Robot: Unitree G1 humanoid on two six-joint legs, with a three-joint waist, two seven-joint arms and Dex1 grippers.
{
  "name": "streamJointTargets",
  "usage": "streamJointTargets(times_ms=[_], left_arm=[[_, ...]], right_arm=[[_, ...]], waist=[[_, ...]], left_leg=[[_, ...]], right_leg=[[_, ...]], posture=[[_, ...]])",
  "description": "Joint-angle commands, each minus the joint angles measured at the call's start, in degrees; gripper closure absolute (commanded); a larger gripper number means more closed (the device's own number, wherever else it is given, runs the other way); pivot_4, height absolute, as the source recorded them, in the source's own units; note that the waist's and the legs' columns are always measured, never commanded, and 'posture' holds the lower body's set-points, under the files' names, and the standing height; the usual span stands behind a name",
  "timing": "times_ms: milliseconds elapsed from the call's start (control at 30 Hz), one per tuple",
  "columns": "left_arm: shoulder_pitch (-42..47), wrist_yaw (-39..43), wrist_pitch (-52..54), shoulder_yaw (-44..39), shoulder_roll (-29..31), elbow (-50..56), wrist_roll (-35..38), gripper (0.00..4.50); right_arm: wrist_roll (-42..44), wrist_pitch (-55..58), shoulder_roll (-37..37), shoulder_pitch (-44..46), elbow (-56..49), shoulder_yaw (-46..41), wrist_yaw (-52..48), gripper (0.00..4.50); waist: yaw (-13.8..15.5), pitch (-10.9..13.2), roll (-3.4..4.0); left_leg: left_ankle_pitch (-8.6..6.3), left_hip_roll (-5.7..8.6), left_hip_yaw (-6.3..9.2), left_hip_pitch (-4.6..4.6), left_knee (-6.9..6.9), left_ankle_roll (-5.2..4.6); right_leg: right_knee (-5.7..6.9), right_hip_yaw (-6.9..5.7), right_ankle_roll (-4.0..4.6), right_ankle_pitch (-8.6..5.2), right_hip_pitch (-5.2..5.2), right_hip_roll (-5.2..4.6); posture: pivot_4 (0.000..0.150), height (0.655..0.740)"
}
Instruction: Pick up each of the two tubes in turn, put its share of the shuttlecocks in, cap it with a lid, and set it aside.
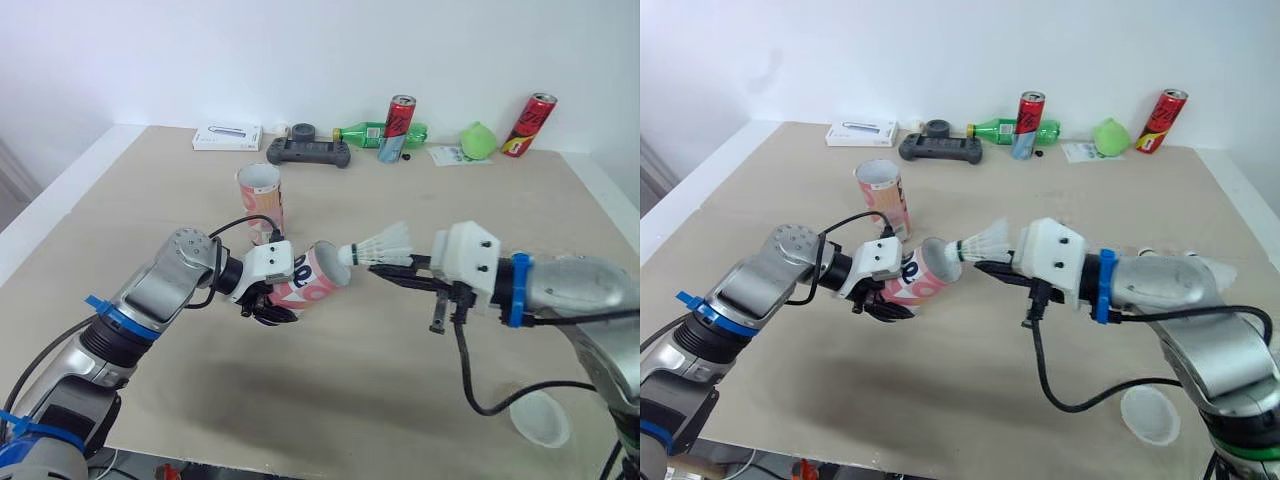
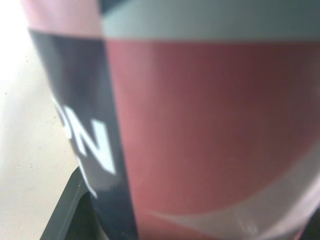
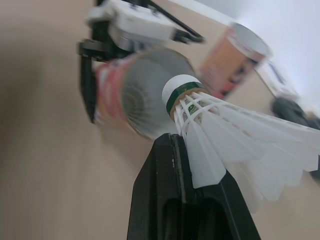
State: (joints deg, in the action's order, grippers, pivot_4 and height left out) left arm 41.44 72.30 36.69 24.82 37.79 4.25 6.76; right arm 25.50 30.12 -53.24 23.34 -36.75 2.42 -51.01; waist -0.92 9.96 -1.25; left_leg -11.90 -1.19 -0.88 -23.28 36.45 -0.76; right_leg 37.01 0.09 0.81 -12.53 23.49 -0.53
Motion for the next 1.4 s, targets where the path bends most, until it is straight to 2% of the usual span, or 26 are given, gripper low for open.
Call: streamJointTargets(times_ms=[33,133,167,200,267,333,367,400,467,533,600,767,833,867,1067,1400], left_arm=[[-1.1,-1.1,0.5,1.2,-0.1,-0.5,-1.2,2.00],[-1.3,-1.6,0.7,1.1,-0.4,-0.3,-1.3,2.00],[-1.4,-1.7,0.9,1.1,-0.5,-0.1,-1.2,2.00],[-1.4,-1.8,1.0,1.1,-0.5,0.1,-1.2,2.00],[-1.8,-2.1,1.3,1.0,-0.6,0.6,-1.0,2.00],[-2.2,-2.4,1.5,0.9,-0.7,0.8,-0.9,2.00],[-2.4,-2.5,1.6,0.8,-0.7,1.0,-0.9,2.00],[-2.6,-2.8,1.6,0.7,-0.7,1.0,-0.9,2.00],[-2.7,-3.2,1.8,0.5,-0.9,1.1,-0.9,2.00],[-2.9,-3.6,1.9,0.2,-1.1,1.2,-0.8,2.00],[-2.9,-4.0,2.0,-0.1,-1.5,1.0,-0.7,2.00],[-2.9,-4.6,1.9,0.0,-2.3,0.6,-1.0,2.00],[-2.8,-4.9,1.9,-0.1,-2.6,0.4,-1.0,2.00],[-2.6,-5.1,2.0,-0.3,-2.8,0.3,-1.0,2.00],[-2.8,-5.8,2.9,-1.0,-2.8,1.2,-1.0,2.00],[-2.9,-6.7,3.6,-1.1,-2.7,1.9,-0.6,2.00]], right_arm=[[-2.7,-1.5,0.8,4.1,1.0,3.4,-1.6,4.44],[-3.9,-1.8,1.3,7.1,2.0,6.7,-3.9,4.44],[-4.1,-2.2,1.5,7.6,2.2,7.2,-4.6,3.76],[-4.1,-2.3,1.6,8.0,2.5,7.5,-5.1,3.62],[-4.2,-3.0,1.7,9.2,3.6,8.0,-6.8,2.61],[-3.7,-3.1,1.7,10.5,4.8,7.7,-8.3,2.09],[-3.1,-2.8,1.4,11.4,5.5,7.1,-9.3,1.48],[-1.5,-1.3,0.8,12.7,6.3,6.4,-10.8,1.13],[1.9,1.8,-0.2,15.8,8.5,4.9,-13.8,0.14],[4.2,4.1,0.0,21.1,12.9,4.1,-16.1,0.14],[3.6,4.8,-0.1,27.0,18.2,6.2,-20.1,0.80],[-4.9,-1.2,4.0,38.0,30.6,15.8,-28.5,3.28],[-8.3,-3.5,5.3,39.7,33.3,20.4,-32.7,4.17],[-9.9,-4.5,6.3,40.3,34.4,22.4,-34.2,4.45],[-23.0,-15.6,14.9,41.4,44.0,33.6,-35.9,4.45],[-29.0,-19.5,22.0,40.2,46.4,36.0,-36.7,4.45]], waist=[[-0.1,0.0,0.00],[-0.1,0.0,0.02],[0.0,0.0,0.02],[0.1,0.0,0.00],[0.1,0.0,0.01],[0.1,0.0,0.01],[0.1,0.0,0.01],[0.1,0.0,0.01],[0.1,0.0,0.01],[0.0,0.0,0.06],[0.0,0.0,0.11],[0.0,0.0,0.15],[0.2,0.0,0.16],[0.3,0.0,0.16],[0.8,0.0,0.19],[1.1,0.0,0.21]], left_leg=[[0.00,0.01,0.01,-0.01,0.00,0.00],[0.00,0.03,-0.02,0.02,0.01,0.00],[0.02,0.04,0.03,0.01,0.02,0.01],[0.02,0.04,0.05,0.01,0.02,0.01],[0.02,0.05,0.08,0.00,0.03,0.01],[0.02,0.08,0.05,-0.01,0.03,0.01],[0.02,0.09,0.04,-0.01,0.03,0.01],[0.02,0.09,0.04,0.00,0.03,0.01],[0.02,0.10,0.06,0.00,0.04,0.01],[0.02,0.10,0.08,0.01,0.05,0.01],[0.03,0.14,0.05,0.03,0.05,-0.01],[0.03,0.19,0.09,0.05,0.03,-0.01],[0.04,0.26,0.12,0.04,0.03,-0.03],[0.05,0.30,0.15,0.02,0.03,-0.04],[0.06,0.45,0.04,-0.06,0.06,-0.07],[0.11,0.40,0.09,0.11,0.06,-0.13]], right_leg=[[0.00,-0.01,0.00,0.00,0.00,-0.01],[0.02,-0.01,-0.04,0.01,0.00,-0.08],[0.02,-0.07,-0.04,0.01,-0.01,-0.09],[0.02,-0.09,-0.04,0.01,-0.03,-0.10],[0.02,-0.12,-0.04,0.01,-0.04,-0.12],[0.02,-0.10,-0.05,0.01,-0.02,-0.17],[0.02,-0.10,-0.05,0.01,-0.02,-0.19],[0.02,-0.11,-0.05,0.01,-0.03,-0.21],[0.02,-0.13,-0.06,0.02,-0.03,-0.23],[0.02,-0.19,-0.05,0.02,-0.04,-0.29],[0.02,-0.20,-0.07,0.03,-0.04,-0.36],[0.02,-0.26,-0.06,0.02,-0.04,-0.56],[0.03,-0.30,-0.07,0.02,-0.04,-0.55],[0.03,-0.32,-0.07,0.02,-0.04,-0.54],[0.06,-0.22,-0.31,0.03,-0.01,-0.62],[0.18,-0.23,-0.26,0.04,-0.10,-0.55]], posture=[[0.150,0.7400],[0.150,0.7400],[0.150,0.7400],[0.150,0.7400],[0.150,0.7400],[0.150,0.7400],[0.150,0.7400],[0.150,0.7400],[0.150,0.7400],[0.150,0.7400],[0.150,0.7400],[0.150,0.7400],[0.150,0.7400],[0.150,0.7400],[0.150,0.7400],[0.150,0.7400]])
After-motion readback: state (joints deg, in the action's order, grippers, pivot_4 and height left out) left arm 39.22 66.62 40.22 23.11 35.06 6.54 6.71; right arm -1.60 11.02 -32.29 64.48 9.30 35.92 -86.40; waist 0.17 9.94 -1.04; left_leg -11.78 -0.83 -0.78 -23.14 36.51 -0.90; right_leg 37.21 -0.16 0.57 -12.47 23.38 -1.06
